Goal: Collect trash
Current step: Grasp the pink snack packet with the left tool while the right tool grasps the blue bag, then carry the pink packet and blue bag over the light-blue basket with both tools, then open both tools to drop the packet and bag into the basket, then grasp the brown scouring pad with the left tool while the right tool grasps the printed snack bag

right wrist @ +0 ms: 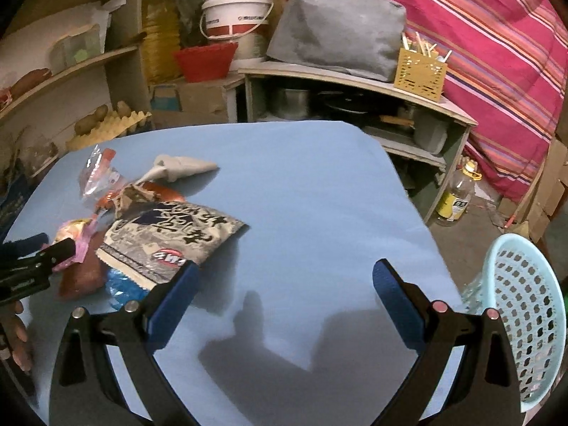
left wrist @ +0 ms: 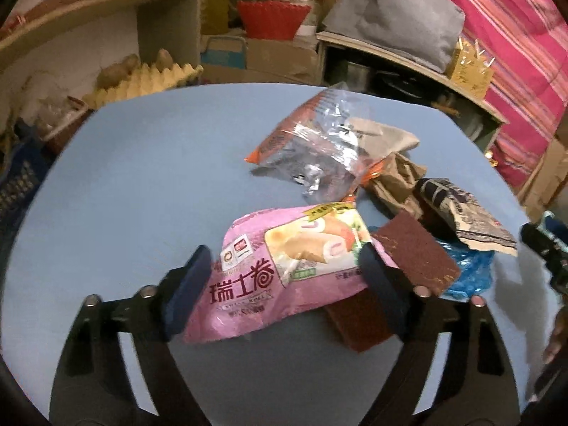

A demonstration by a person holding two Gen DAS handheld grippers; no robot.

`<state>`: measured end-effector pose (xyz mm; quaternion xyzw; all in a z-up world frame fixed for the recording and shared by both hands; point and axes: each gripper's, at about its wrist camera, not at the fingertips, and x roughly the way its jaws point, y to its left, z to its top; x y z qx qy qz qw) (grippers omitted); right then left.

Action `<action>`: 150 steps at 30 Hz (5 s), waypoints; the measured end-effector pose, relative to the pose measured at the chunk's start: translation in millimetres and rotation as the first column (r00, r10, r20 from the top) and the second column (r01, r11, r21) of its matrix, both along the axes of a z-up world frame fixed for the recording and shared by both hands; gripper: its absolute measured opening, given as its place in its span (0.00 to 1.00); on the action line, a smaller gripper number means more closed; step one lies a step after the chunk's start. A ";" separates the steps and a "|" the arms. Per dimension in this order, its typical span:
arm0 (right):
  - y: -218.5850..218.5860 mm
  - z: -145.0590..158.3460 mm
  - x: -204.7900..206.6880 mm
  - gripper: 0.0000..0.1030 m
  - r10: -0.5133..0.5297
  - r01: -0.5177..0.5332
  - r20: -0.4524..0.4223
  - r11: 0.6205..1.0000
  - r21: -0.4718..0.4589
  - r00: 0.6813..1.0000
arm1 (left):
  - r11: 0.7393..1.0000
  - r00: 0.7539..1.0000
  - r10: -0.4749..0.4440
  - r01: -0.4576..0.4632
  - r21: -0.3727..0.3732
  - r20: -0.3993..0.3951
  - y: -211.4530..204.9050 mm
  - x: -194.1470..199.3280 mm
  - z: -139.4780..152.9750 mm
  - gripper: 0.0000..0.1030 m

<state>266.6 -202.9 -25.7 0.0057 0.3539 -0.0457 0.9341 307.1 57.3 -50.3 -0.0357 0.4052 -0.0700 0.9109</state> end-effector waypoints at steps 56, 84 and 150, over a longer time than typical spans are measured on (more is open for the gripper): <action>-4.8 28.5 -21.0 0.34 0.169 -0.171 0.030 0.983 0.060 0.985 | 0.993 0.984 0.009 -0.029 0.114 0.176 3.7 -42.4 46.1 0.02; -247.3 54.6 -119.3 0.34 -0.233 0.220 0.119 0.969 0.110 0.965 | 0.919 0.884 -0.394 0.385 0.086 0.253 -283.7 -87.5 89.1 0.02; -165.1 30.6 -47.1 0.95 -0.276 0.277 0.056 0.961 -0.009 0.959 | 0.987 0.994 -0.107 0.105 0.125 0.003 -126.9 -22.7 2.8 0.95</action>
